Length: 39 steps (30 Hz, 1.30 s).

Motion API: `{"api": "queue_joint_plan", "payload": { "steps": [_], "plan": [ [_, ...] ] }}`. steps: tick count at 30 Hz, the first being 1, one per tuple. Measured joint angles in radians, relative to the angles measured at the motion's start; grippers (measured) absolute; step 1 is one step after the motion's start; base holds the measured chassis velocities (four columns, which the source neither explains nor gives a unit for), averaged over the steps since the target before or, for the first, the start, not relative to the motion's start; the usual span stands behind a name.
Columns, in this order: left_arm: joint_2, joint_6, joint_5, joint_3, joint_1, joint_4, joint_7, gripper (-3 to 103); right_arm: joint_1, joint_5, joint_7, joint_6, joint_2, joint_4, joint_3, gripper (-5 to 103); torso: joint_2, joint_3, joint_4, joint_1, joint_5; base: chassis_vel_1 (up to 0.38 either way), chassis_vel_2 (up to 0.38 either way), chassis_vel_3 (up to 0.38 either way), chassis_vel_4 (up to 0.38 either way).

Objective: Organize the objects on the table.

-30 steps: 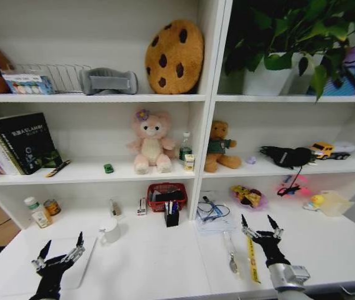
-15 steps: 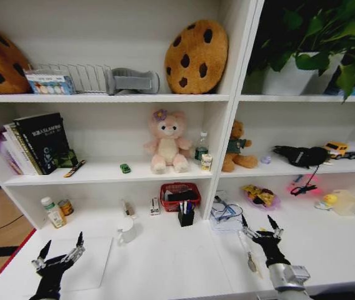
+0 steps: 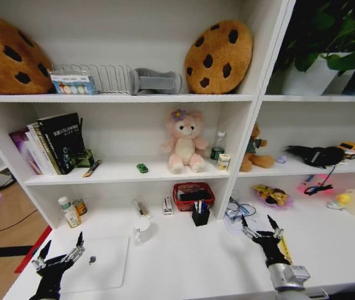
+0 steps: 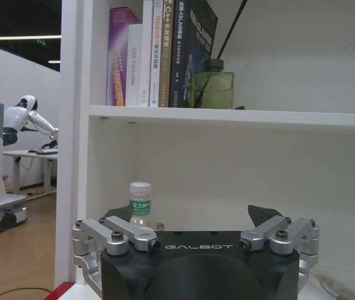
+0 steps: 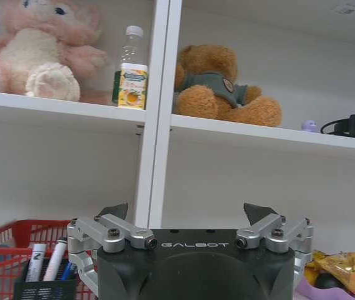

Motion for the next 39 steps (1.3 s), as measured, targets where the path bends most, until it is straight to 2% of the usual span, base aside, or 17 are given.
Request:
{"api": "queue_joint_plan", "payload": {
  "steps": [2, 5, 9, 22, 39],
  "plan": [
    [0.000, 0.000, 0.000, 0.000, 0.000, 0.000, 0.000, 100, 0.000, 0.000, 0.000, 0.000, 0.000, 0.000, 0.000, 100, 0.000, 0.000, -0.0003, 0.000, 0.0001, 0.148, 0.130, -0.125, -0.127],
    [0.000, 0.000, 0.000, 0.000, 0.000, 0.000, 0.000, 100, 0.000, 0.000, 0.000, 0.000, 0.000, 0.000, 0.000, 100, 0.000, 0.000, 0.0006, 0.000, -0.0001, 0.123, 0.114, -0.136, -0.101],
    [0.000, 0.000, 0.000, 0.000, 0.000, 0.000, 0.000, 100, 0.000, 0.000, 0.000, 0.000, 0.000, 0.000, 0.000, 100, 0.000, 0.000, -0.0005, 0.000, -0.0002, 0.114, 0.124, -0.114, -0.132],
    [0.000, 0.000, 0.000, 0.000, 0.000, 0.000, 0.000, 100, 0.000, 0.000, 0.000, 0.000, 0.000, 0.000, 0.000, 100, 0.000, 0.000, -0.0001, 0.000, -0.0003, 0.121, 0.118, -0.106, -0.117],
    [0.000, 0.000, 0.000, 0.000, 0.000, 0.000, 0.000, 100, 0.000, 0.000, 0.000, 0.000, 0.000, 0.000, 0.000, 100, 0.000, 0.000, 0.0000, 0.000, -0.0001, 0.000, 0.000, 0.000, 0.000]
  ]
}}
